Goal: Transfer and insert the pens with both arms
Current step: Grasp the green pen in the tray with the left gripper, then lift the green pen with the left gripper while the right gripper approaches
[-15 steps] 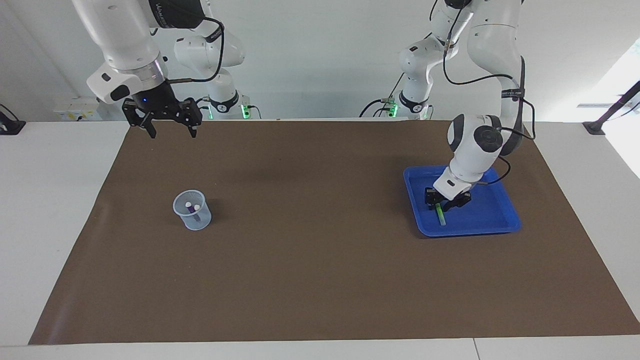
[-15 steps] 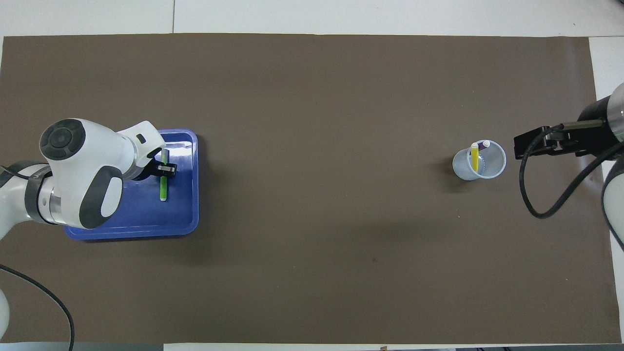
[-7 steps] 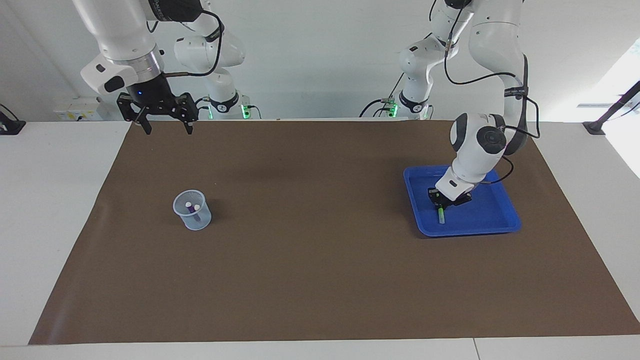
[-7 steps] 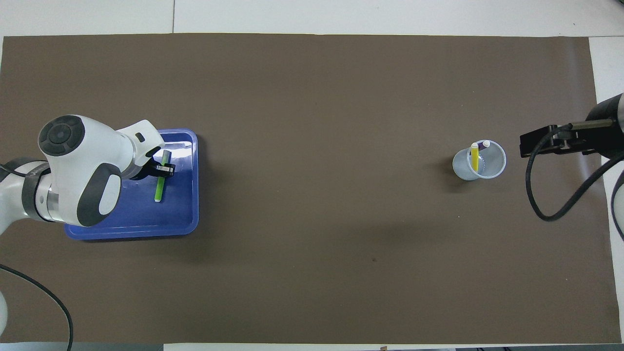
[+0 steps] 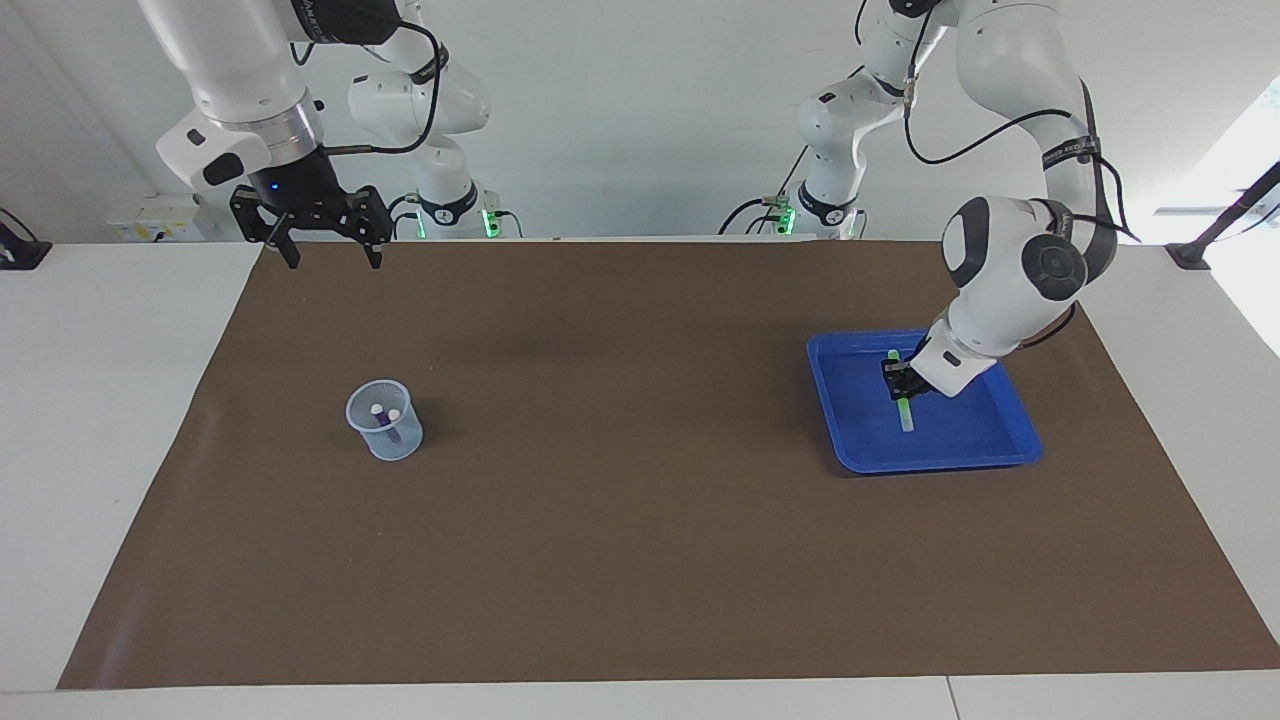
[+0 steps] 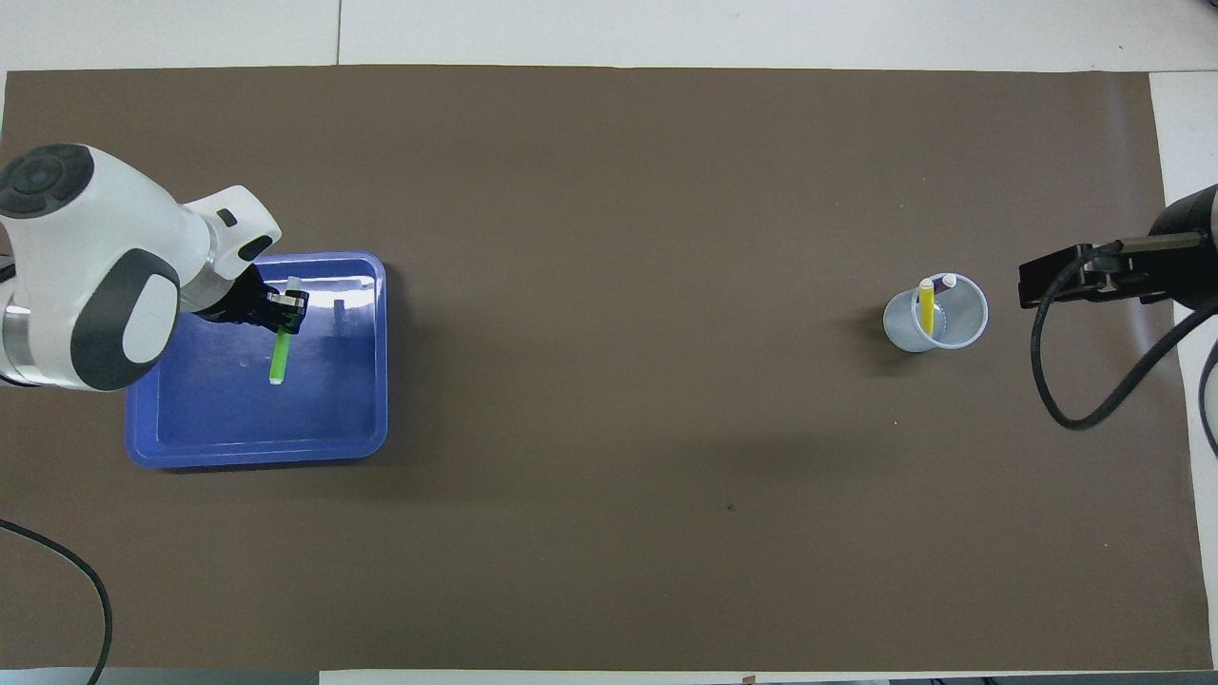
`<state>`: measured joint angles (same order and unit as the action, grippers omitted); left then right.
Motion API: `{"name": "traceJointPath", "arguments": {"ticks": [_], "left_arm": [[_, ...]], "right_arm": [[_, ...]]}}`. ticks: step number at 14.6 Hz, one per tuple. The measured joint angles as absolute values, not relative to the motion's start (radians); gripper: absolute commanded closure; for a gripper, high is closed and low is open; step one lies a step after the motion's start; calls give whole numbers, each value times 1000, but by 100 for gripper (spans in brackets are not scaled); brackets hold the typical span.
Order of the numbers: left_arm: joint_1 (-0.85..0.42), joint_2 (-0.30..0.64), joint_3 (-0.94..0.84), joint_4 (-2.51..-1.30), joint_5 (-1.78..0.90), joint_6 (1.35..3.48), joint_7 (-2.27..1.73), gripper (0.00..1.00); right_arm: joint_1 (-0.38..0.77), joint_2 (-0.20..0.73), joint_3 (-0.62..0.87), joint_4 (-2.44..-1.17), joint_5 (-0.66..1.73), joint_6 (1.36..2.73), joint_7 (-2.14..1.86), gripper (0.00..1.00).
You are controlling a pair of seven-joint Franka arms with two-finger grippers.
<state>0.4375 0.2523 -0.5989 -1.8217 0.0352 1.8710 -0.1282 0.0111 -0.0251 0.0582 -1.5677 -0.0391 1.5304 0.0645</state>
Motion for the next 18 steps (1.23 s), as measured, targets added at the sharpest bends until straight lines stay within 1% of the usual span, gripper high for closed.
{"name": "traceJointPath", "arguments": {"ticks": [2, 4, 6, 8, 11, 13, 18], "left_arm": [[435, 251, -603, -1744, -64, 1792, -261, 100], [428, 251, -607, -1678, -170, 1741, -475, 100], [411, 251, -616, -1644, -248, 1721, -719, 100], [387, 251, -637, -1634, -341, 1719, -963, 100], [373, 247, -654, -1626, -527, 1722, -1211, 100], [373, 243, -673, -1624, -626, 1737, -1343, 100], [370, 243, -814, -1640, -755, 1847, -1576, 100]], "right_arm": [[9, -25, 58, -1568, -39, 1530, 65, 0], [9, -25, 58, -1568, -34, 1528, 65, 0], [9, -25, 58, -1570, -30, 1527, 71, 0], [9, -25, 58, -1571, -8, 1526, 109, 0], [9, -25, 58, -1575, 20, 1526, 135, 0], [9, -25, 57, -1577, 20, 1526, 136, 0], [9, -25, 56, -1578, 45, 1524, 159, 0]]}}
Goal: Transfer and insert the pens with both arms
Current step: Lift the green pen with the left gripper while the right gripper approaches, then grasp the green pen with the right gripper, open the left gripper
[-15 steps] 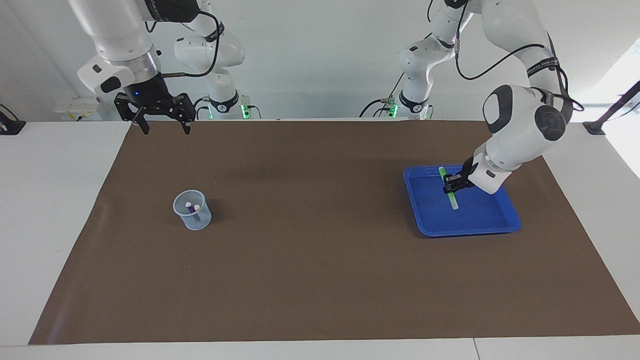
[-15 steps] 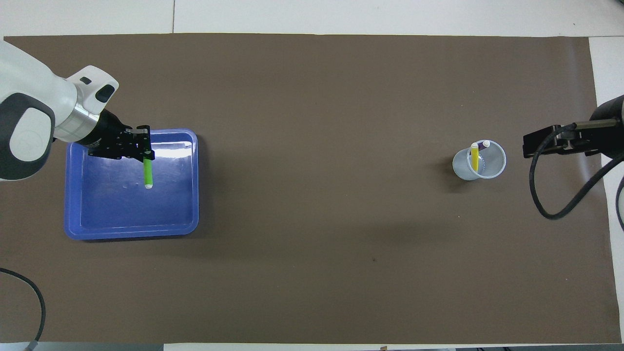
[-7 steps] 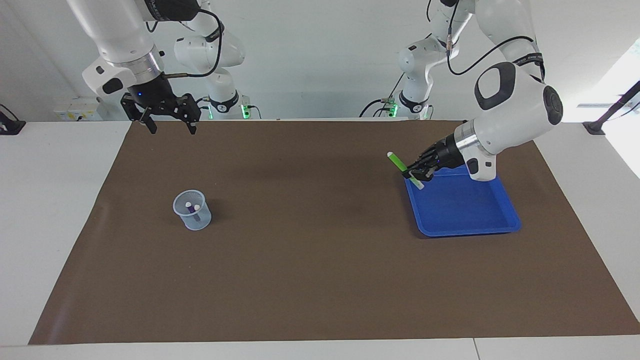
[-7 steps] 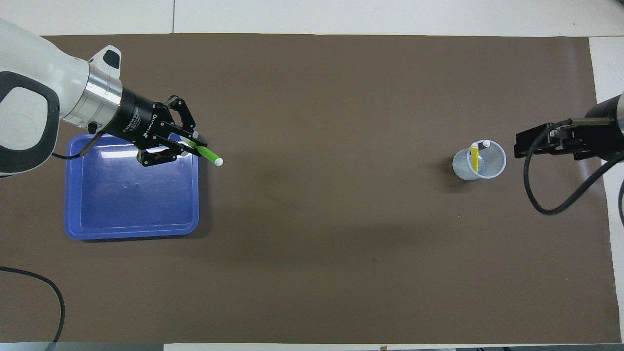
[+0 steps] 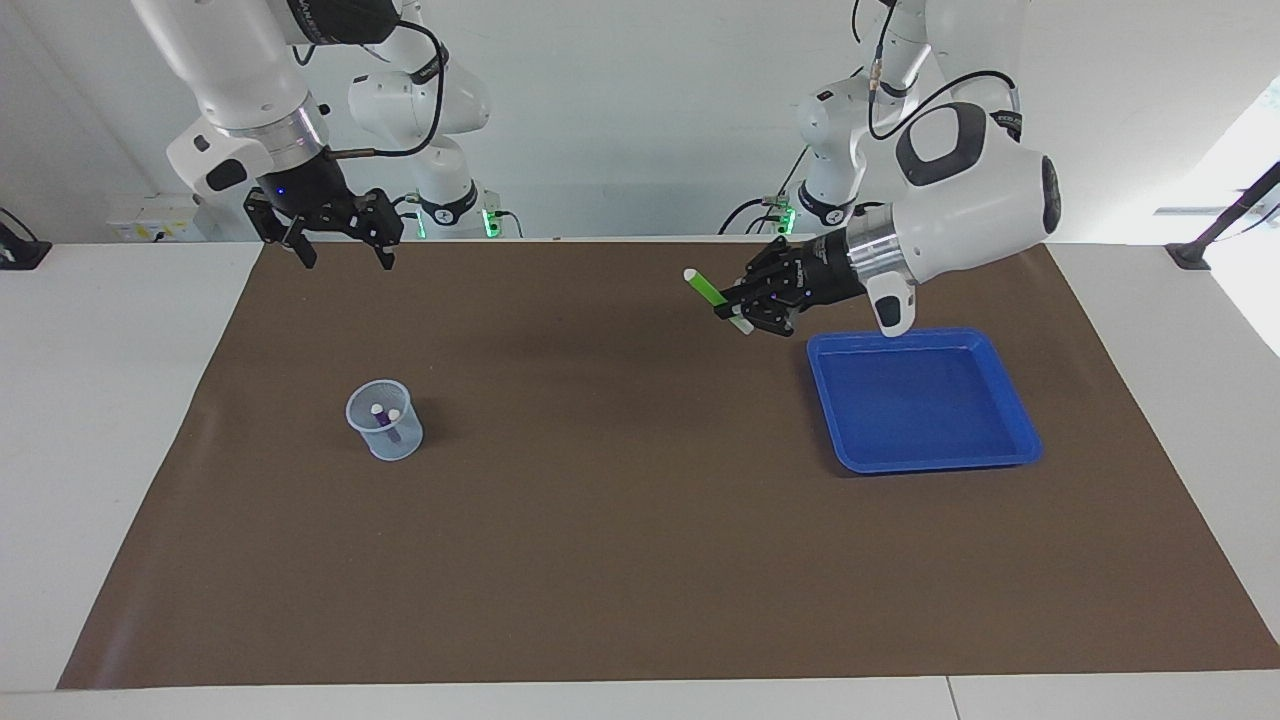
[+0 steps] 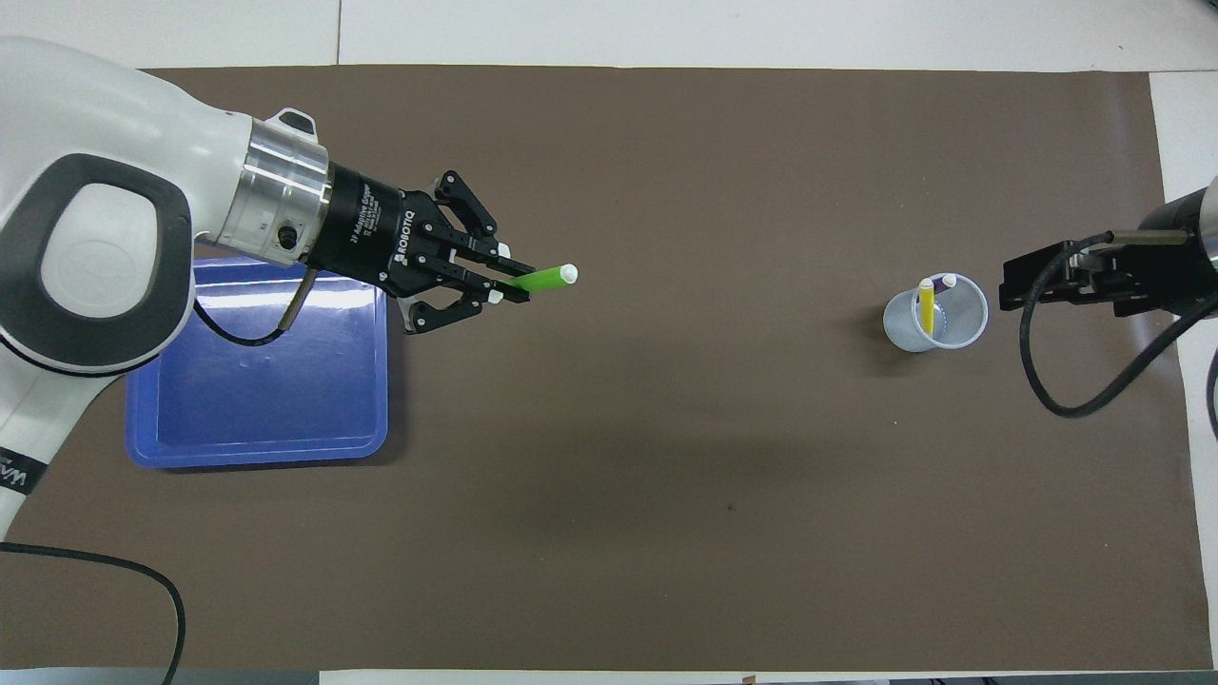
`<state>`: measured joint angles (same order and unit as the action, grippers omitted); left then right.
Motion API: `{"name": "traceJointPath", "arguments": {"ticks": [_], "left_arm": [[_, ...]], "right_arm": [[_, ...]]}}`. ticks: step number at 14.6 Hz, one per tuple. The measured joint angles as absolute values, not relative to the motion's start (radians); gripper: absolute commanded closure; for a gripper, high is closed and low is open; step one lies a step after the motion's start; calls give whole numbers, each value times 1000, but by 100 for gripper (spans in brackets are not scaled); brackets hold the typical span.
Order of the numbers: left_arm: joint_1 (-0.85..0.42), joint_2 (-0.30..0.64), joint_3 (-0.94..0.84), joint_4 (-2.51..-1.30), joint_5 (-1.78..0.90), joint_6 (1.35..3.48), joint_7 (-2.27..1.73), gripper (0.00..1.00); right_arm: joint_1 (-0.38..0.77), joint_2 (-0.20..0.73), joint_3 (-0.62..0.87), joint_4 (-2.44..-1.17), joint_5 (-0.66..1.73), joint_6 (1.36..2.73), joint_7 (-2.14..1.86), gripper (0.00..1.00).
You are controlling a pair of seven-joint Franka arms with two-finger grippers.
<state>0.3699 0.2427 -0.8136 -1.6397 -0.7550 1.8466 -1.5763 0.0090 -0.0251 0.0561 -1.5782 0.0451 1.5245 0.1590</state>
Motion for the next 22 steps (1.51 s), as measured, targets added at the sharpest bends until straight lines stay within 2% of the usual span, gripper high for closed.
{"name": "traceJointPath", "arguments": {"ticks": [5, 10, 17, 19, 20, 21, 22], "left_arm": [[314, 204, -893, -1731, -893, 2040, -1630, 100], [194, 120, -897, -1865, -1047, 2306, -1635, 100], [187, 104, -893, -1887, -1126, 2372, -1637, 100], [187, 104, -893, -1890, -1135, 2385, -1640, 100], [187, 104, -893, -1891, -1138, 2393, -1641, 100], [185, 104, -894, -1893, -1139, 2398, -1641, 100], [182, 104, -894, -1894, -1140, 2404, -1641, 100]], "right_arm": [[31, -25, 66, -1579, 219, 1554, 312, 0], [122, -11, 72, -1585, 403, 1703, 503, 0], [232, -8, 74, -1639, 410, 1756, 557, 0], [234, -11, 74, -1644, 410, 1763, 557, 11], [234, -13, 73, -1647, 410, 1769, 557, 21], [233, -16, 72, -1652, 410, 1777, 557, 39], [233, -18, 72, -1657, 410, 1789, 557, 63]]}}
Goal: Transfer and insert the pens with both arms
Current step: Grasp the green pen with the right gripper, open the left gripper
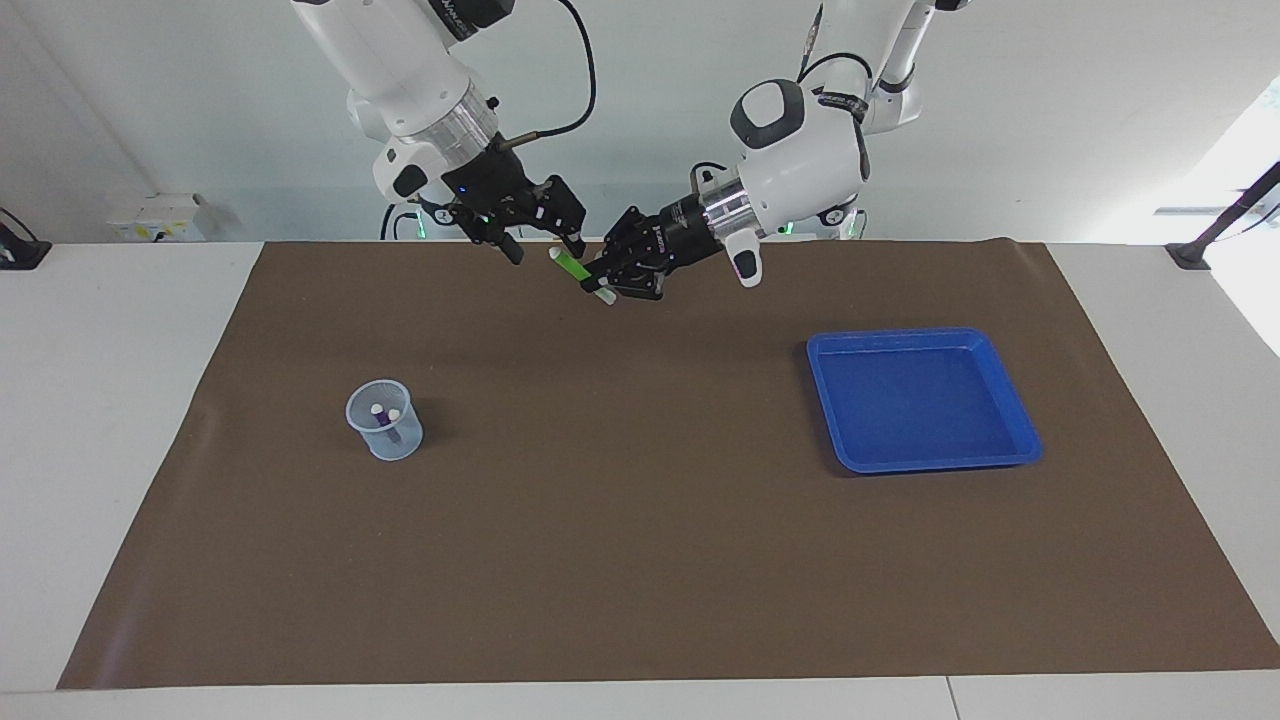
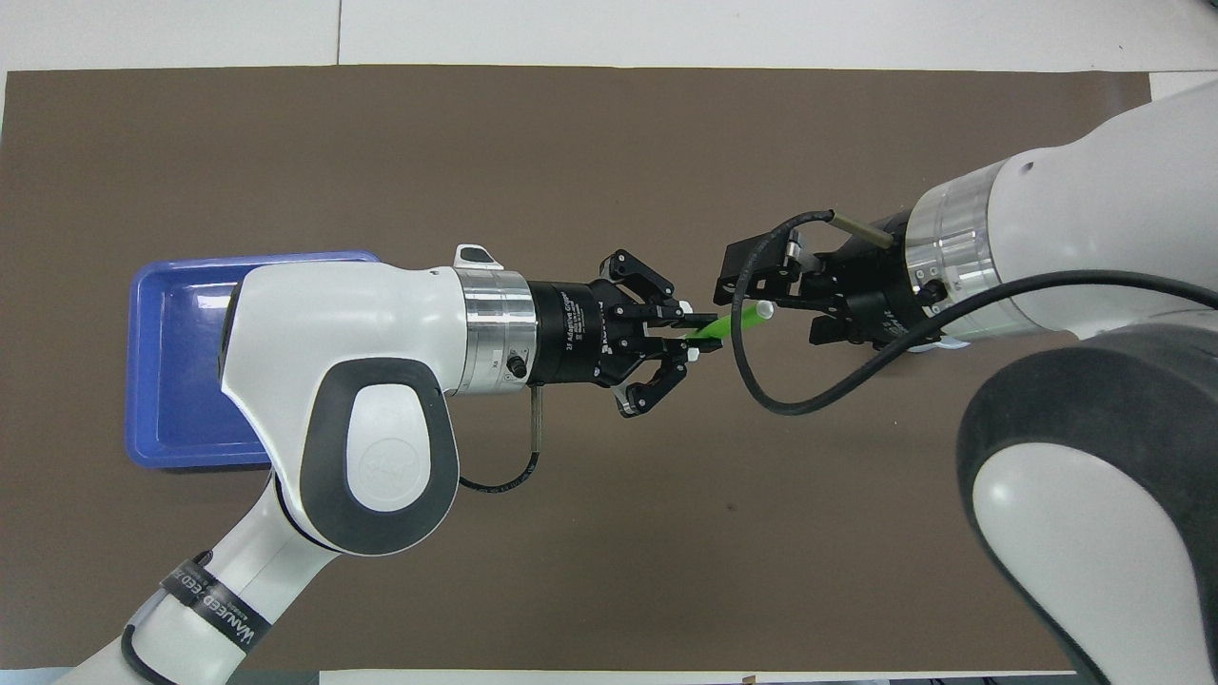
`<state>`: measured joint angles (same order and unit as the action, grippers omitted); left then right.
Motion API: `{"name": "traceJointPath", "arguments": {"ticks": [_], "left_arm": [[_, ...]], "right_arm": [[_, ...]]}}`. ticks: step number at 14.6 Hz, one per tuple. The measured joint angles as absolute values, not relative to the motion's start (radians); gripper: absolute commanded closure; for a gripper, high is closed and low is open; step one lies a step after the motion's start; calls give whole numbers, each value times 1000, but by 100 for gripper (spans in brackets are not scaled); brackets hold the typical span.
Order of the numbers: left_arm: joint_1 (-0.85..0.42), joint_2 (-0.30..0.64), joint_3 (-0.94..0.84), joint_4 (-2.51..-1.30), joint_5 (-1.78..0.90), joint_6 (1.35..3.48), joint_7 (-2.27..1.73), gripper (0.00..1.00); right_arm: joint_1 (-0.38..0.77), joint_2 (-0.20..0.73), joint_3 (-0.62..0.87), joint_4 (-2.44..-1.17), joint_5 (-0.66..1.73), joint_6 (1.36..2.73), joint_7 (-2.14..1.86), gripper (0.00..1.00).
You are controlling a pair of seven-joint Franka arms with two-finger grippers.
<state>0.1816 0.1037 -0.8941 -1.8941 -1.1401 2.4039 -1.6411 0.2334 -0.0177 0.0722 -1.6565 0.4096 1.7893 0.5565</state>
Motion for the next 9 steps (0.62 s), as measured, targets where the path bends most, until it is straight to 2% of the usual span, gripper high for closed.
{"name": "traceJointPath", "arguments": {"ticks": [1, 2, 3, 9], "left_arm": [[177, 104, -894, -1895, -1141, 2412, -1642, 100], [173, 103, -894, -1895, -1143, 2420, -1644, 100], [172, 103, -895, -1896, -1146, 2425, -1646, 100], [164, 99, -895, -1903, -1160, 2446, -1648, 100]], "right_arm": [[233, -18, 72, -1660, 410, 1798, 556, 83], [233, -18, 72, -1663, 409, 1805, 556, 97], [233, -18, 72, -1665, 409, 1811, 556, 100], [237, -19, 74, -1667, 407, 1833, 556, 100]]}}
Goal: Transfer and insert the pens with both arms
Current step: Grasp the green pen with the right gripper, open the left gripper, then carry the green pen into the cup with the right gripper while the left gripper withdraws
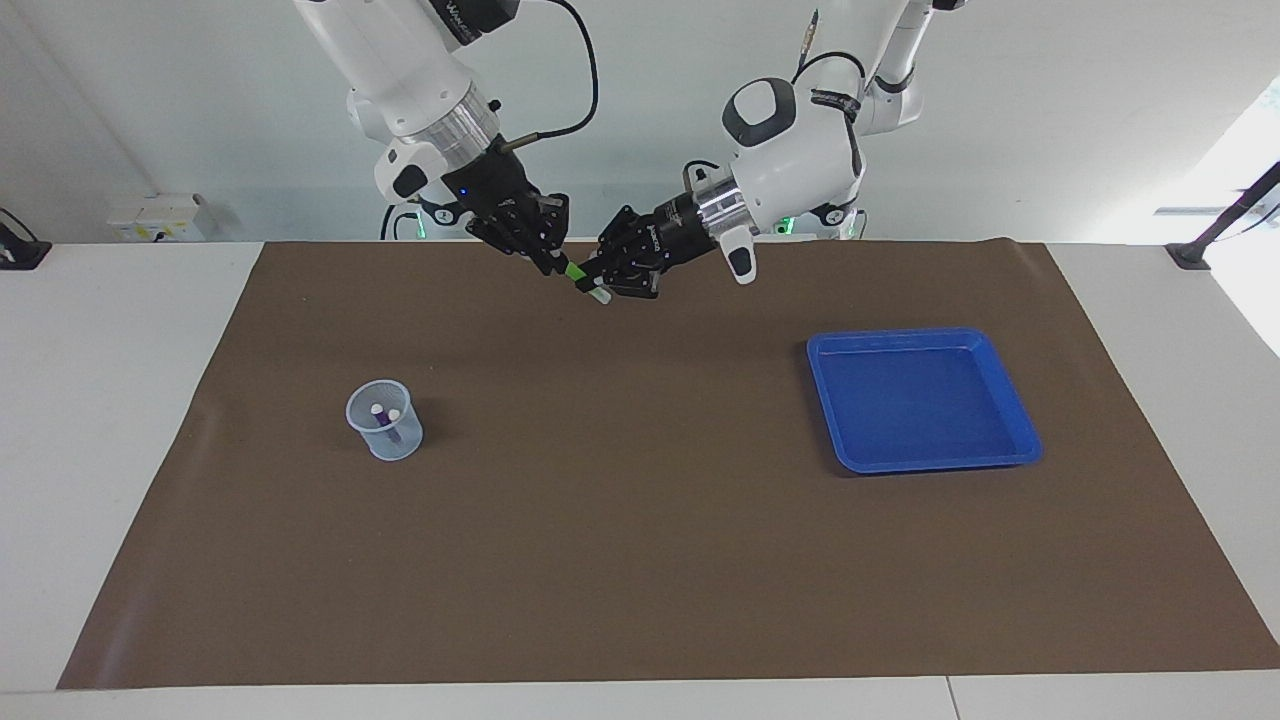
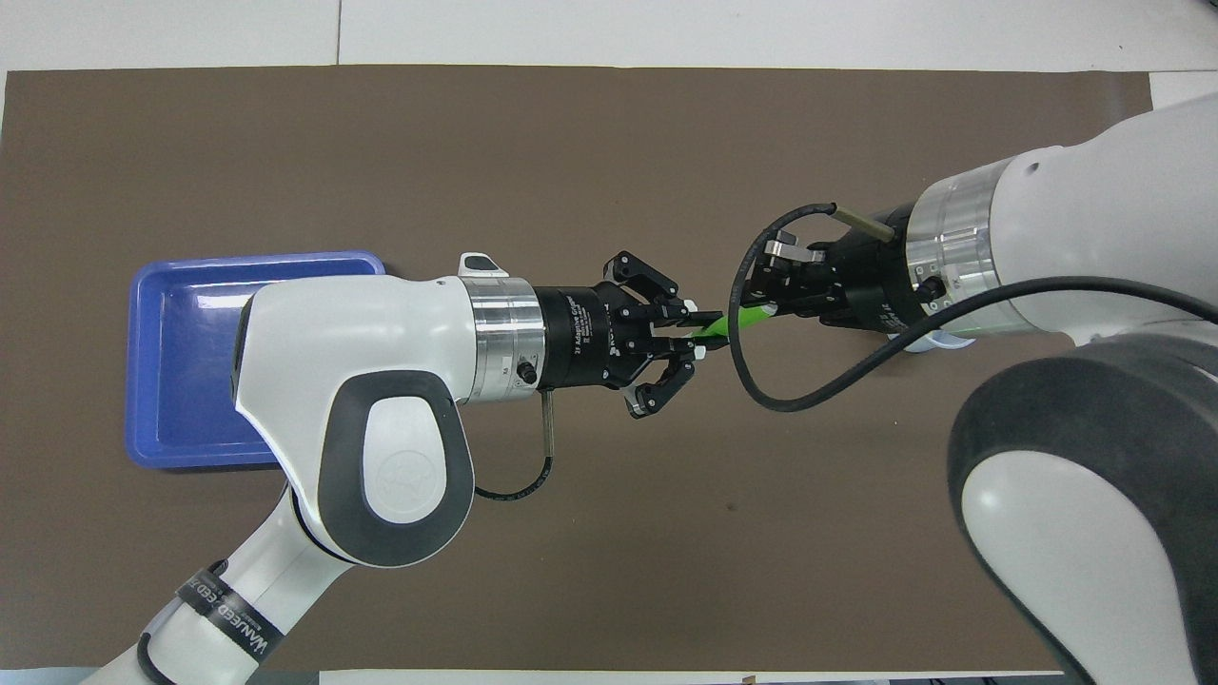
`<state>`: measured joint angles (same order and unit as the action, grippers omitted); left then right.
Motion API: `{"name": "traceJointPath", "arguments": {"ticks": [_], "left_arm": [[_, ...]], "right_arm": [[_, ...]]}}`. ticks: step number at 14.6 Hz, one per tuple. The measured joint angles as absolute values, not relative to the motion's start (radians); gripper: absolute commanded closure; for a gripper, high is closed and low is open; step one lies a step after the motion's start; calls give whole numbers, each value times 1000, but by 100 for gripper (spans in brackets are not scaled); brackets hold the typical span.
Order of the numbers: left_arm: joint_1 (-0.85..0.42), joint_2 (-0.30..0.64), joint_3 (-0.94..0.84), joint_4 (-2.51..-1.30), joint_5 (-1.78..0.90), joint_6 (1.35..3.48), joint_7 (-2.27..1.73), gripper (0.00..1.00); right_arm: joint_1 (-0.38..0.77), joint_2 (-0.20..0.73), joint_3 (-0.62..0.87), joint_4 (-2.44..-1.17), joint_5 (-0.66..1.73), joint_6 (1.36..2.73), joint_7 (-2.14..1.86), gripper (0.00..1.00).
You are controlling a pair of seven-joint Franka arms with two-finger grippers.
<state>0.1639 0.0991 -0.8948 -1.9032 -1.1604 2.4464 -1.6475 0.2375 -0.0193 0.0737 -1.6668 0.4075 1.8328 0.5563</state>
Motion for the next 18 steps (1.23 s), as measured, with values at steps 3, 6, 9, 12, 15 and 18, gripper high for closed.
{"name": "traceJointPath", "arguments": {"ticks": [3, 6, 9, 12, 15, 18], "left_arm": [[161, 95, -895, -1906, -1163, 2460, -1649, 11], [144, 86, -896, -1907, -1164, 2524, -1653, 0], [123, 73, -896, -1909, -1165, 2560, -1663, 0], [123, 67, -894, -1913, -1165, 2562, -1666, 0], [123, 67, -893, -1916, -1165, 2564, -1667, 0], [126, 66, -886, -1927, -1165, 2565, -1667, 0]], "right_arm": [[238, -19, 73, -1667, 407, 1837, 556, 100], [238, -20, 74, -1668, 408, 1845, 556, 100], [237, -20, 72, -1673, 407, 1845, 556, 100], [211, -20, 67, -1674, 379, 1845, 527, 100], [159, -20, 65, -1677, 311, 1841, 429, 100], [110, -23, 64, -1702, 220, 1837, 290, 100]]}}
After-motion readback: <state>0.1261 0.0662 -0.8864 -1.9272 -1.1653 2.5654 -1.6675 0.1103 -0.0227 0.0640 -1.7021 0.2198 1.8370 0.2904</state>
